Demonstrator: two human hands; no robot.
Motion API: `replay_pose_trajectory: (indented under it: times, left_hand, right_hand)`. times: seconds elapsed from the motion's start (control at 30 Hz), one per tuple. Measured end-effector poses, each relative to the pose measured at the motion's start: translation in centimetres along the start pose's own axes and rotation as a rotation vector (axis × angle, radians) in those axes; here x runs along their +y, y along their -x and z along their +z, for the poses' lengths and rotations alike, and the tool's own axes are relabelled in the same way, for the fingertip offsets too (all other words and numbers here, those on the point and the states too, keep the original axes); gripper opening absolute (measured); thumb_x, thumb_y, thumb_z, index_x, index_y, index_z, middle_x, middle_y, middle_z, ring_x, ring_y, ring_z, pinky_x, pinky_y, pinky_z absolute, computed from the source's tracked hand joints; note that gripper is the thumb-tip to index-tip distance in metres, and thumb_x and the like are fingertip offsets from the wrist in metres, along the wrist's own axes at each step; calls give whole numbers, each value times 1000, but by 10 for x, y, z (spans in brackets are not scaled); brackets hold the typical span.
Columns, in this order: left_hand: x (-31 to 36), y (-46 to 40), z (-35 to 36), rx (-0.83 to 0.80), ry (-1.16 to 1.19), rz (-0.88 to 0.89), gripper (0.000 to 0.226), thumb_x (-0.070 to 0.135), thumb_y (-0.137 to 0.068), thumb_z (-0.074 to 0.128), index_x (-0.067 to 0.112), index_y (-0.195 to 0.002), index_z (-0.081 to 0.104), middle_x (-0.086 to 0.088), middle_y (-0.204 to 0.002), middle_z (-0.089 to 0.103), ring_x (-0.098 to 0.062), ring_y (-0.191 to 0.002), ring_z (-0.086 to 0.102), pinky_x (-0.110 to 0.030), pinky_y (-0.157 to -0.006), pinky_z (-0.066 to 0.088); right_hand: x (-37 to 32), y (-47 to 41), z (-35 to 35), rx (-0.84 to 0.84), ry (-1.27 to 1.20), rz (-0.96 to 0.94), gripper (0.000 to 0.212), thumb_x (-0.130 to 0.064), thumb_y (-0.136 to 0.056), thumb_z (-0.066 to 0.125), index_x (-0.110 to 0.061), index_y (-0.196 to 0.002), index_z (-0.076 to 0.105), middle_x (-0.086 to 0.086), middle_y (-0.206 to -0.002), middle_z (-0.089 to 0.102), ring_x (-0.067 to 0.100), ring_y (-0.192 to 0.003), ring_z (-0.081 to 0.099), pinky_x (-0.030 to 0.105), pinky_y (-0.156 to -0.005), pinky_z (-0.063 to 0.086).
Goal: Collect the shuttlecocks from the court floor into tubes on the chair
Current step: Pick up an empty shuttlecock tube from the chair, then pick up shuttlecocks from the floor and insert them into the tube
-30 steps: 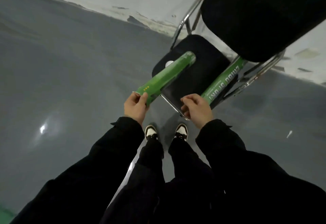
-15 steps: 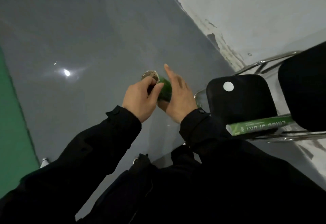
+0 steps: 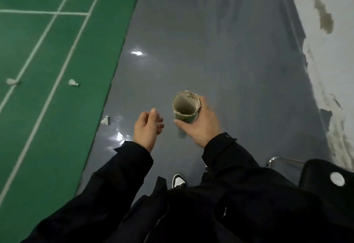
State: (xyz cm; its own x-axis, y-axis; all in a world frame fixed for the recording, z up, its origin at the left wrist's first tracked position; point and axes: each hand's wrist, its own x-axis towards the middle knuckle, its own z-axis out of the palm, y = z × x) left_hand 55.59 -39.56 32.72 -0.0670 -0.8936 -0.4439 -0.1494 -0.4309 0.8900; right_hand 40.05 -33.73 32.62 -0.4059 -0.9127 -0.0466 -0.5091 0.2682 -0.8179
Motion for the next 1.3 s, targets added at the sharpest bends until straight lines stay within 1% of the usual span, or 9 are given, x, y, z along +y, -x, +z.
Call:
replay_pose_trajectory:
  times: [0.1,0.23,0.43,0.67,0.77,0.83,0.97,1.13,1.3]
  left_hand:
    - [-16,-11,-61,33,92,-301,38,39,-108,48,10,-87,62,-9,-81,65,-19,-68,60,-30,-66,49]
    - [-27,-21,-124,52,315,-492,45,48,-107,48,9,-91,65,-10,-82,69,-22,-76,64,-36,-77,53]
    - [-22,-72,-214,147,548,-556,66,63,-104,38,4,-101,66,-13,-94,73,-25,-85,66,-37,-80,57]
    - [16,-147,-329,234,995,-523,83,79,-96,34,9,-128,67,-12,-94,77,-27,-79,77,-37,-70,59]
    - [32,-177,-372,290,1158,-469,71,74,-97,42,14,-107,80,-13,-103,78,-30,-84,78,-41,-76,56]
    - [37,-196,-399,324,1200,-435,70,70,-97,46,12,-89,84,-12,-98,79,-29,-83,78,-44,-82,52]
    - [36,-236,-453,361,1239,-428,70,64,-99,48,7,-82,84,-13,-94,79,-27,-83,78,-42,-87,52]
    - [7,-289,-506,311,1250,-519,67,62,-96,56,4,-126,68,-16,-134,68,-30,-128,63,-42,-101,52]
    - [-35,-353,-525,312,1160,-582,68,60,-97,58,3,-133,64,-14,-134,68,-28,-127,64,-40,-104,54]
  right_hand:
    - [-43,-19,52,-104,1,-112,82,-40,-70,91,-22,-134,44,-3,-127,65,18,-112,63,29,-92,52]
    - [-96,-43,123,-263,-34,-198,89,-40,-67,94,-21,-136,40,-4,-128,64,13,-109,63,21,-92,49]
    - [-164,-87,246,-475,-15,-345,91,-47,-65,92,-22,-136,40,-1,-128,63,20,-111,64,40,-94,56]
    - [-243,-127,383,-676,-5,-533,86,-45,-66,90,-29,-131,36,1,-126,59,23,-111,61,44,-92,55]
    - [-272,-139,427,-716,-2,-585,79,-46,-70,86,-28,-129,37,3,-122,61,24,-105,63,44,-86,56]
    - [-287,-146,452,-735,-19,-577,76,-48,-71,83,-22,-129,42,4,-119,63,25,-103,64,44,-84,56]
    - [-308,-160,502,-760,-27,-509,77,-48,-69,82,-20,-130,43,3,-119,65,24,-104,66,43,-86,56]
    - [-312,-168,563,-778,21,-320,76,-34,-74,83,-20,-138,43,1,-131,62,22,-115,63,41,-94,54]
    - [-277,-184,618,-734,33,-64,75,-16,-78,80,-24,-143,43,1,-135,63,21,-122,61,39,-101,52]
